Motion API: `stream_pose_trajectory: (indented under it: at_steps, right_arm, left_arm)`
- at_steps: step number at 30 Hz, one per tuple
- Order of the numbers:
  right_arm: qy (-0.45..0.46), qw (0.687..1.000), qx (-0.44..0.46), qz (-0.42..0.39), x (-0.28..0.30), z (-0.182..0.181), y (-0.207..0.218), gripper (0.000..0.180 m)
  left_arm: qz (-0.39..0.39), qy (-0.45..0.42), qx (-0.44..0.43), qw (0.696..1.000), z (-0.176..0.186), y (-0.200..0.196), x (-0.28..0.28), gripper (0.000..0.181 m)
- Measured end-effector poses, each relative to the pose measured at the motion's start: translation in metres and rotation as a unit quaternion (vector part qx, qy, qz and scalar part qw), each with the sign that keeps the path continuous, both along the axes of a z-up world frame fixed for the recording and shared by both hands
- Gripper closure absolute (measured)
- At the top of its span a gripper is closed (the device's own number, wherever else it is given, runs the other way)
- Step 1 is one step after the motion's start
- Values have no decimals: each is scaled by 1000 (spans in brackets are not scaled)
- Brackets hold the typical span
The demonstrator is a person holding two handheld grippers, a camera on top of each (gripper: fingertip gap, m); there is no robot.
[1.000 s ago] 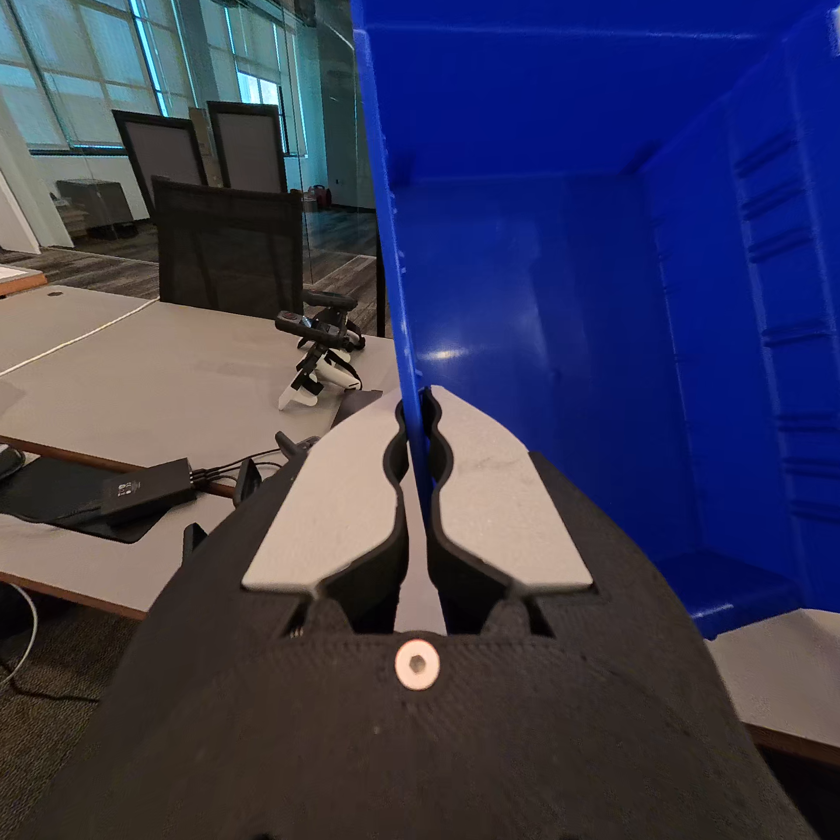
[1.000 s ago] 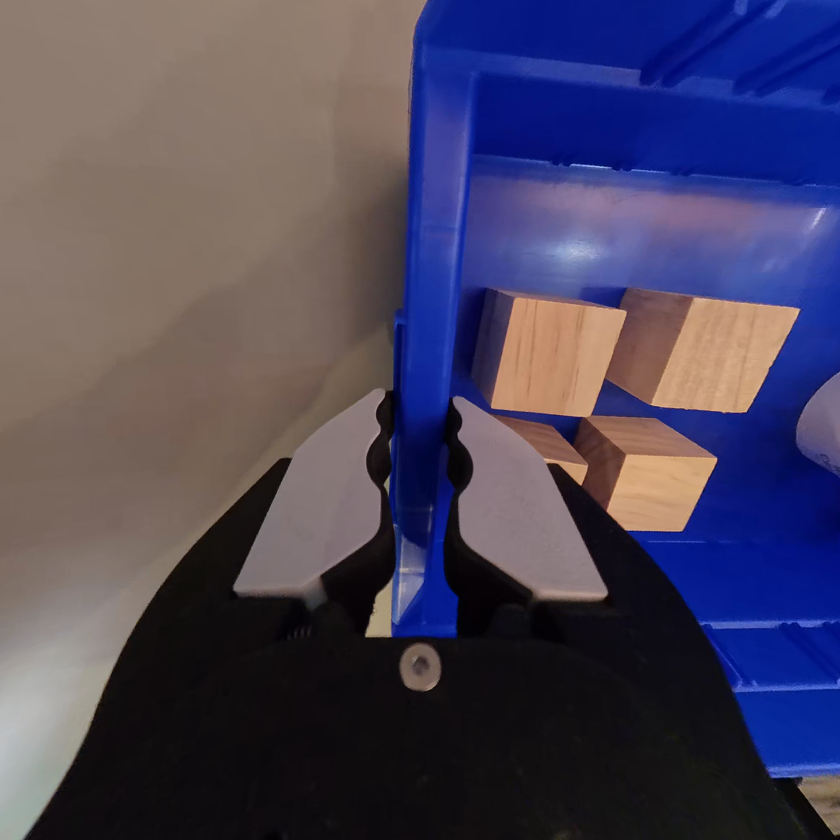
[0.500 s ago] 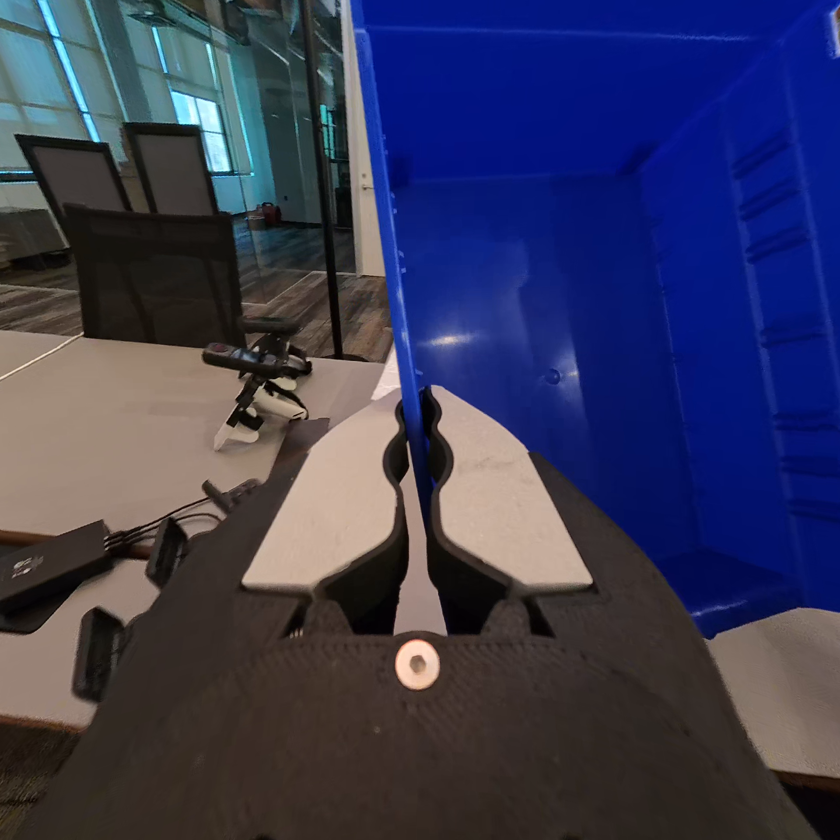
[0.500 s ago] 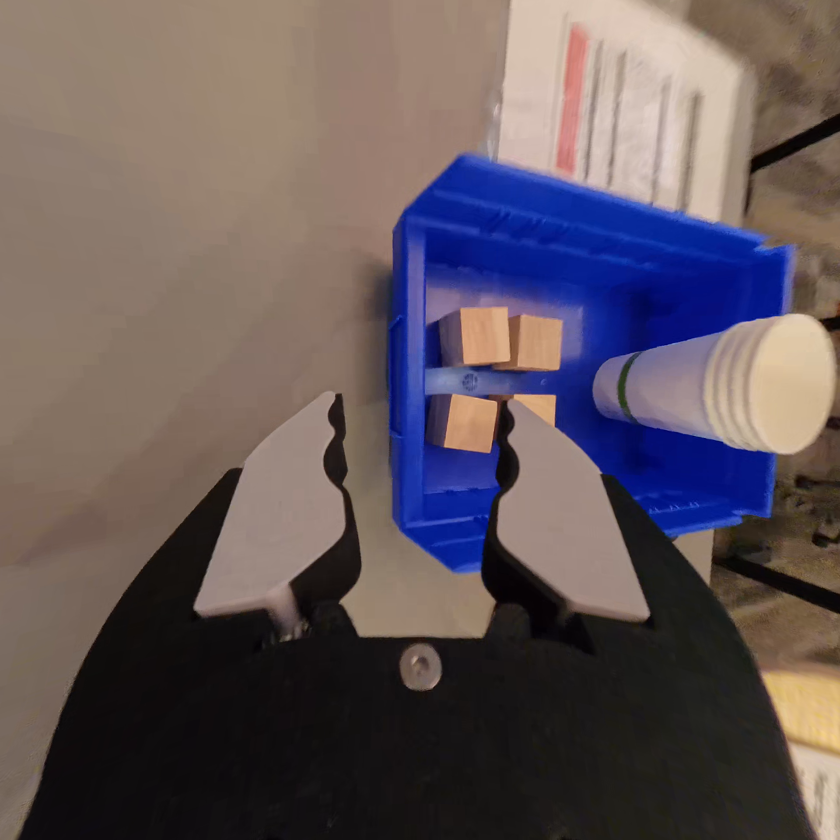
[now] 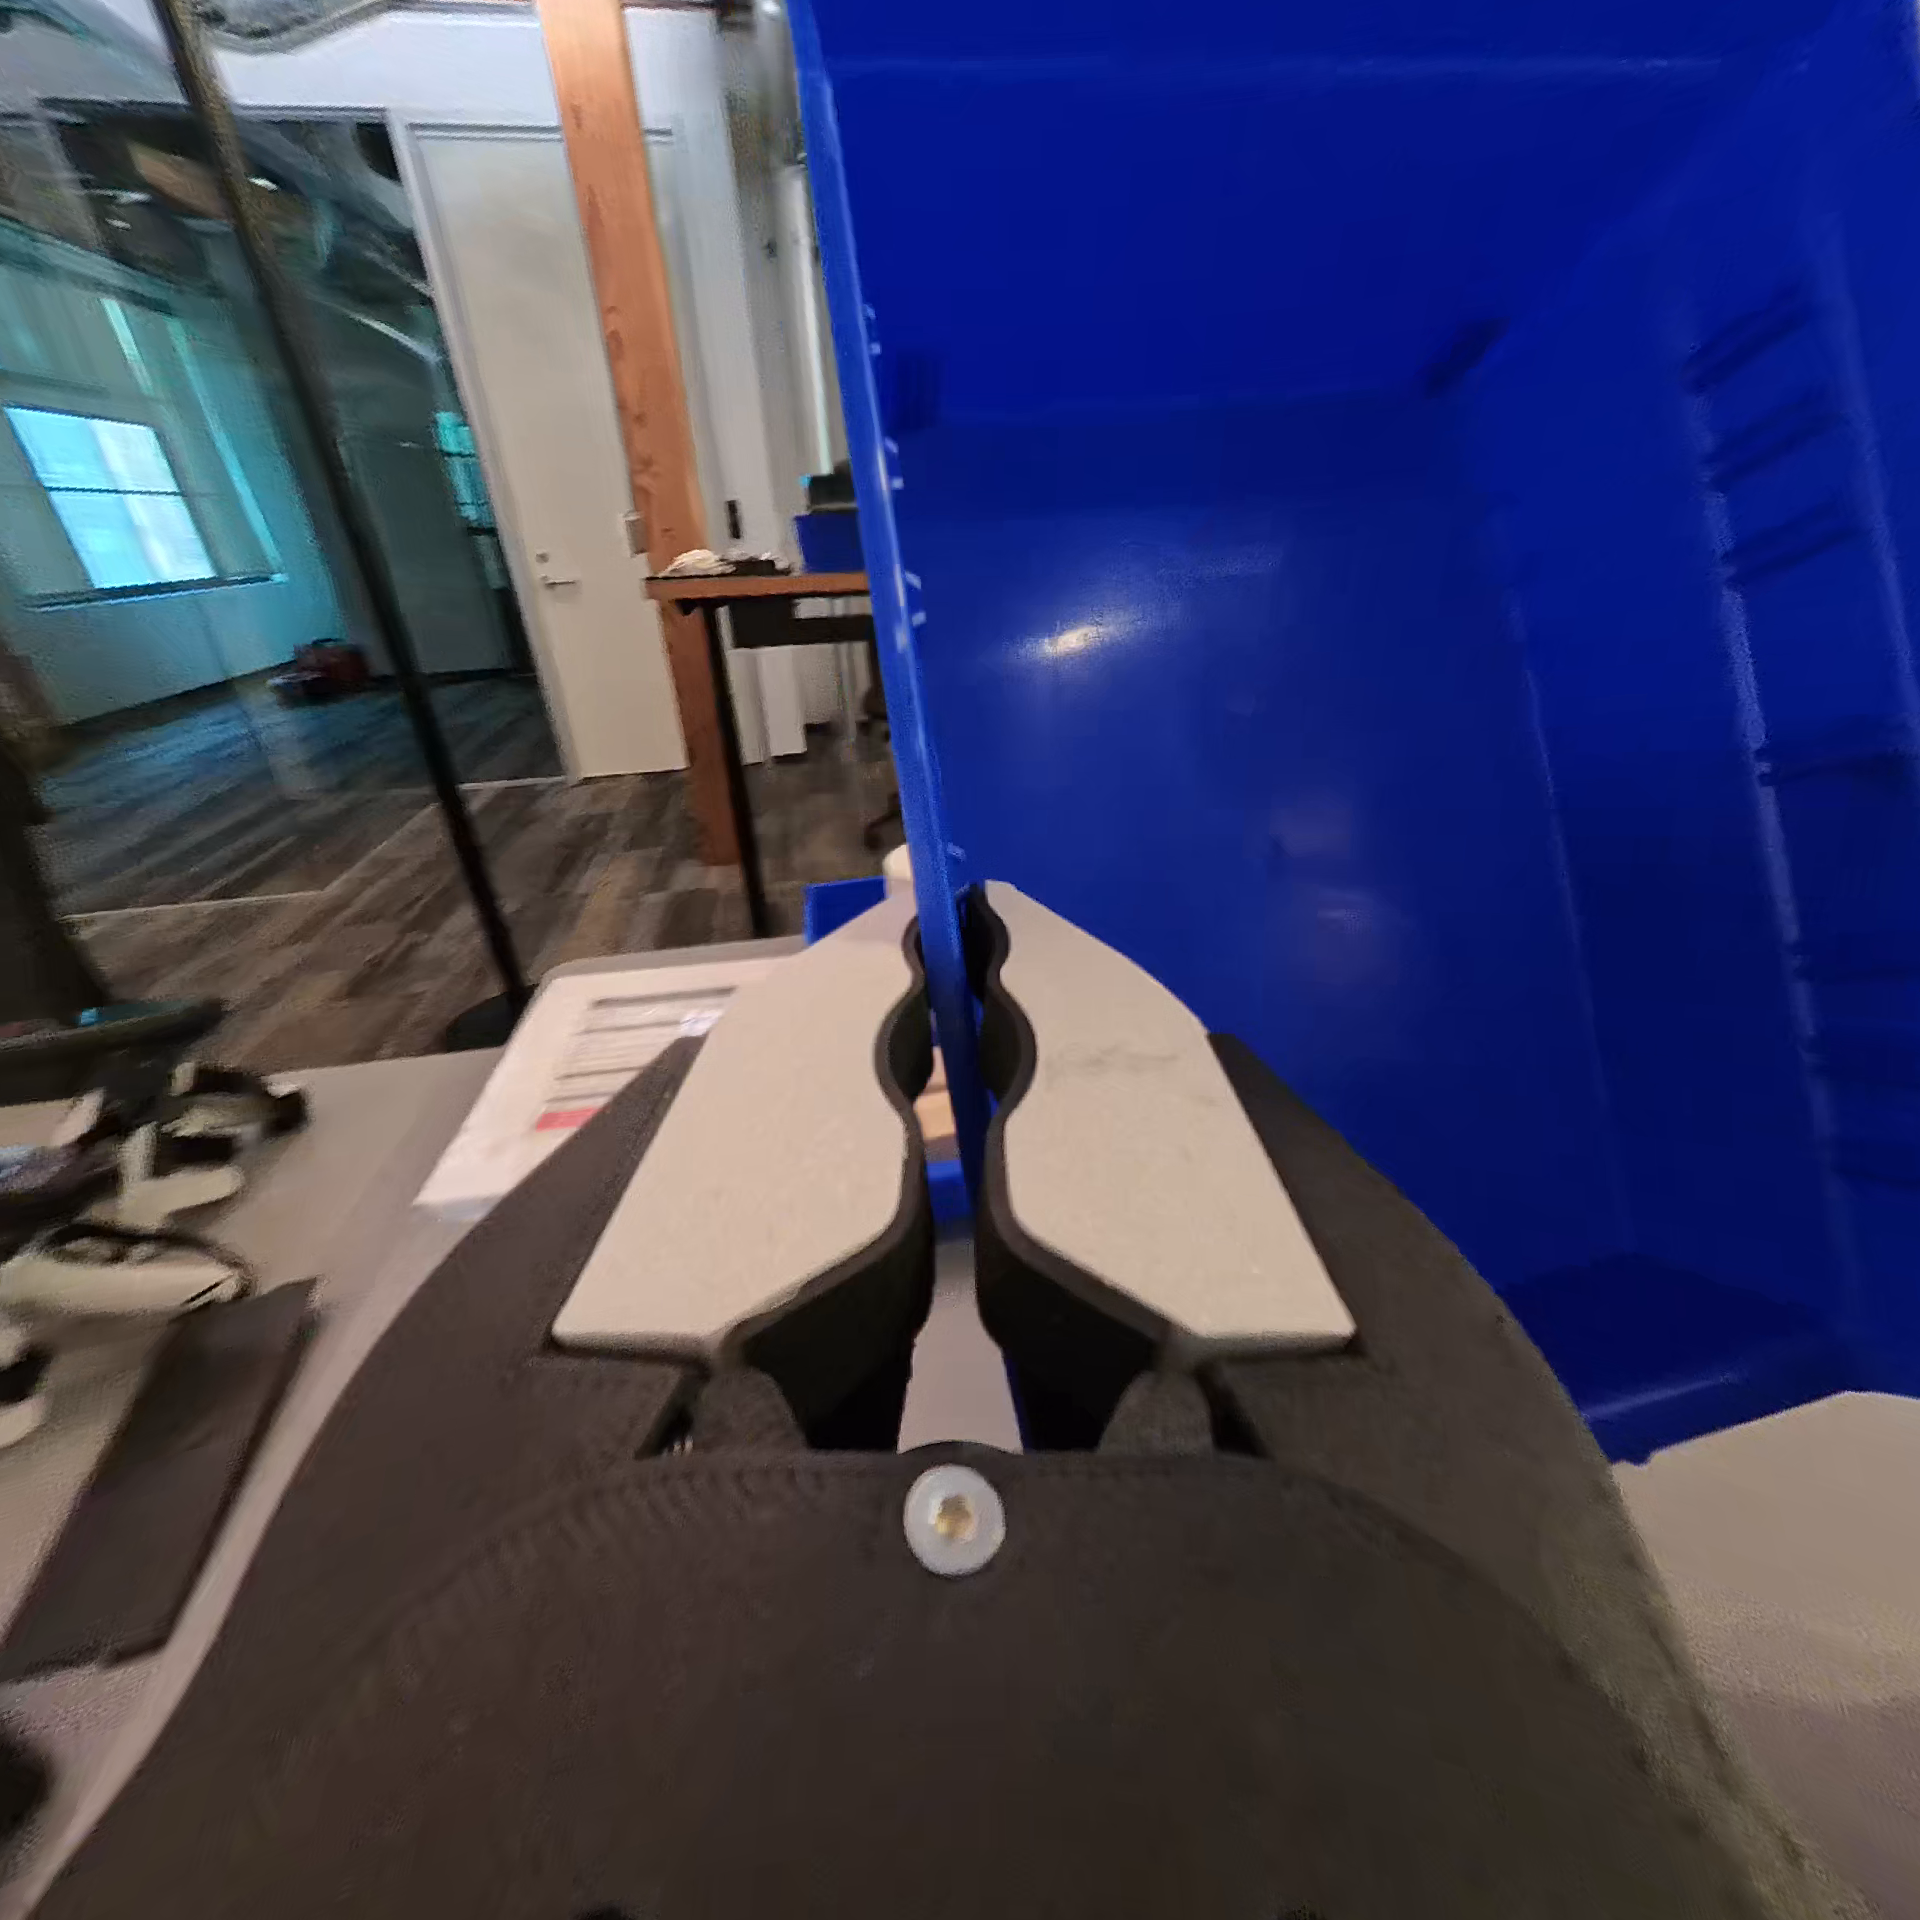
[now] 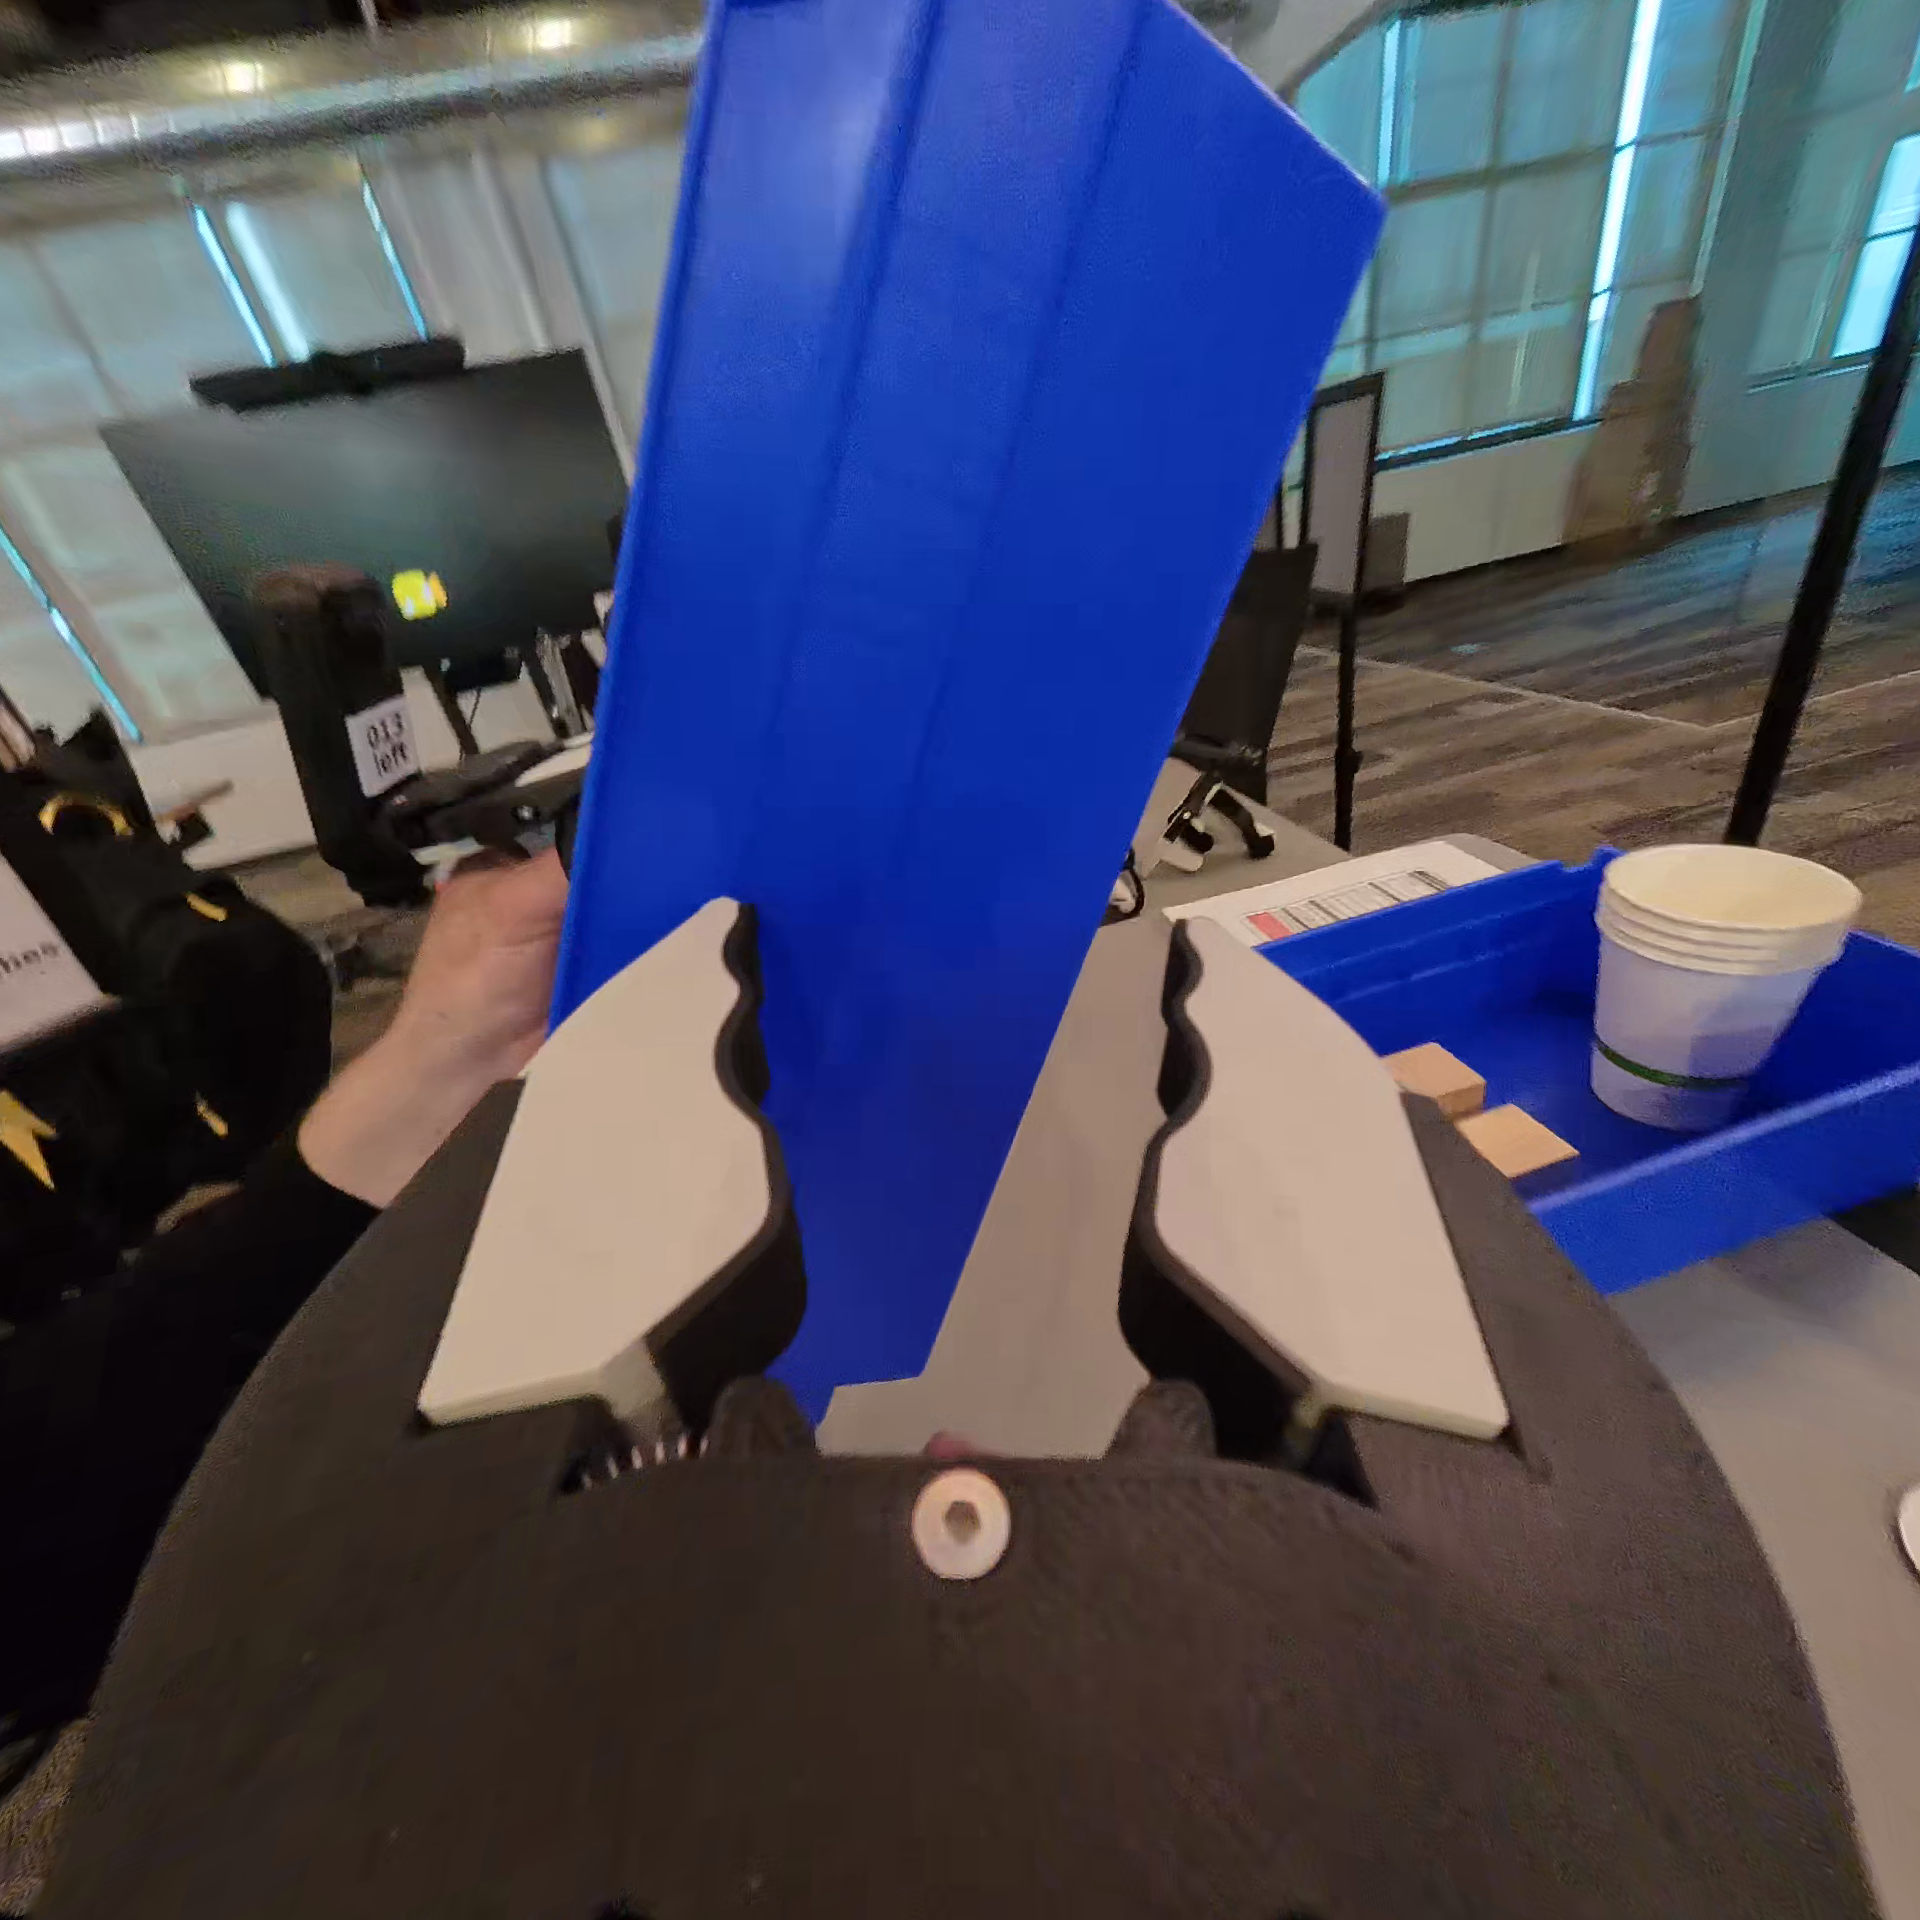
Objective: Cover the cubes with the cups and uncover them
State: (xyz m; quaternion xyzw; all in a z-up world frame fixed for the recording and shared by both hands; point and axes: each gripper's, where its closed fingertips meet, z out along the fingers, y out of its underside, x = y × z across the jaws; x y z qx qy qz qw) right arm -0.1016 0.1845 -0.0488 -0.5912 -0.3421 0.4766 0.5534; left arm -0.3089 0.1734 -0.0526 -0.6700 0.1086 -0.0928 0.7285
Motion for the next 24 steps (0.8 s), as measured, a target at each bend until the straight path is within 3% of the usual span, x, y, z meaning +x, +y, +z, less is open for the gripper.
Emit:
stream_pose_trajectory:
  at_steps: [9,13,19,24]
  right_arm:
    - [67,991,18,-117,120,0,-24,93]
    - [55,987,10,-148,151,-22,-28,87]
    - [93,974,10,-206,228,-38,-40,96]
    - [69,962,-60,-259,291,-71,-35,98]
  left_arm:
    - [-74,66,15,995,1,27,121,178]
    - [-148,67,-12,987,-22,36,190,177]
    - [-226,39,-59,972,-63,47,273,177]
    - [-274,47,-117,954,-99,56,343,177]
